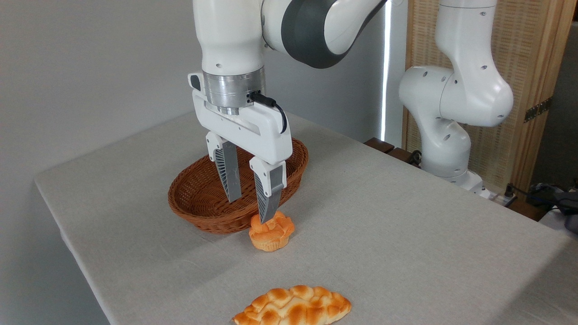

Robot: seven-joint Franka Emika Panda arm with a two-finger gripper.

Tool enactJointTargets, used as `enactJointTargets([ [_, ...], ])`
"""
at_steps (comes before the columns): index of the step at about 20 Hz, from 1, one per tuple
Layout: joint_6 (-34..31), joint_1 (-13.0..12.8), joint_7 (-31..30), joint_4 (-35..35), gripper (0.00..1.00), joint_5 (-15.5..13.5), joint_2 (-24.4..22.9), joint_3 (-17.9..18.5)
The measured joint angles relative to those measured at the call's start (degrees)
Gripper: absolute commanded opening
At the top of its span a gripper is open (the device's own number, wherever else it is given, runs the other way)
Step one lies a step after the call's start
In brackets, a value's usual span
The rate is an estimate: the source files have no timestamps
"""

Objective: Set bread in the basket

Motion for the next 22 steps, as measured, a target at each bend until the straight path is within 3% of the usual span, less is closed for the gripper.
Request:
enactJointTargets([
  [10, -0.1, 0.0, 1.1, 0.0, 1.0, 0.0, 0.2, -0.1],
  [16, -3.4, 0.0, 15.5, 0.0, 1.0, 0.0, 0.1, 0.0],
  [22, -6.9, -0.1, 40.5, -0.4, 1.0, 0.0, 0.1, -0.1],
])
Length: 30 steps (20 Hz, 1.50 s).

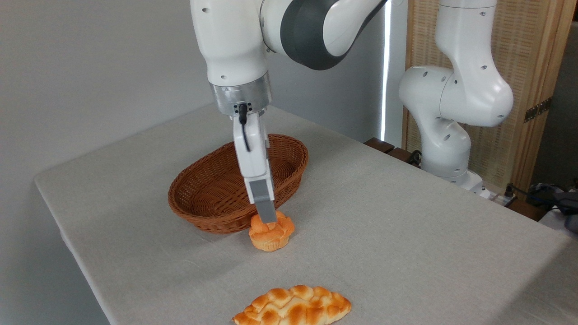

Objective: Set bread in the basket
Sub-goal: 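Lower the open gripper around the small round bread roll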

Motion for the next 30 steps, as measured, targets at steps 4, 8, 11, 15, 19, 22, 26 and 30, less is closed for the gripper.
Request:
enactJointTargets([
  [4, 0.0, 0.0, 13.6, -1.2, 1.0, 2.4, 0.0, 0.0],
  [8, 1.8, -0.2, 20.5, -3.2, 0.99, 5.3, 0.1, -0.2],
  [11, 5.6, -0.8, 24.9, -6.0, 0.98, 5.5, 0.1, -0.3],
  [15, 7.2, -1.5, 30.6, -8.5, 0.94, 5.6, 0.1, -0.3],
  [19, 8.1, -1.7, 36.4, -9.3, 0.94, 5.6, 0.2, -0.3],
  [22, 10.6, -1.7, 37.1, -10.4, 0.94, 5.6, 0.4, -0.3],
  [26, 12.4, -1.7, 37.2, -11.8, 0.93, 5.6, 1.0, -0.3],
  [30, 12.5, -1.8, 37.2, -11.8, 0.82, 5.6, 1.5, -0.3],
])
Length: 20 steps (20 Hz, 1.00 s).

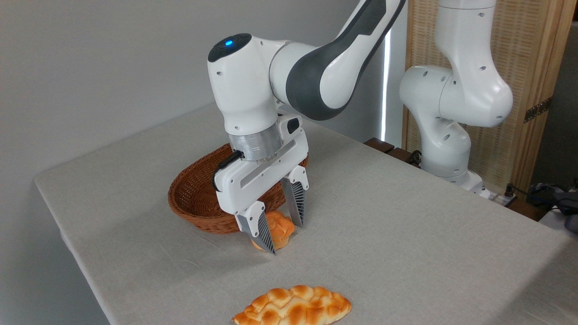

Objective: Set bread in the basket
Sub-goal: 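Lower the open gripper around the small round bread roll, then close the gripper on the bread roll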

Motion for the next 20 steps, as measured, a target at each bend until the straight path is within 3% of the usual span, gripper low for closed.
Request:
enactJointTargets([
  [3, 0.0, -0.1, 0.0, 0.0, 0.62, 0.0, 0.0, 0.0],
  [6, 0.0, -0.1, -1.1, 0.0, 0.61, -0.5, 0.0, 0.0],
  [15, 0.0, -0.1, -2.9, 0.0, 0.37, -1.9, 0.0, 0.0],
  [20, 0.0, -0.1, -2.9, 0.0, 0.37, -1.9, 0.0, 0.0],
])
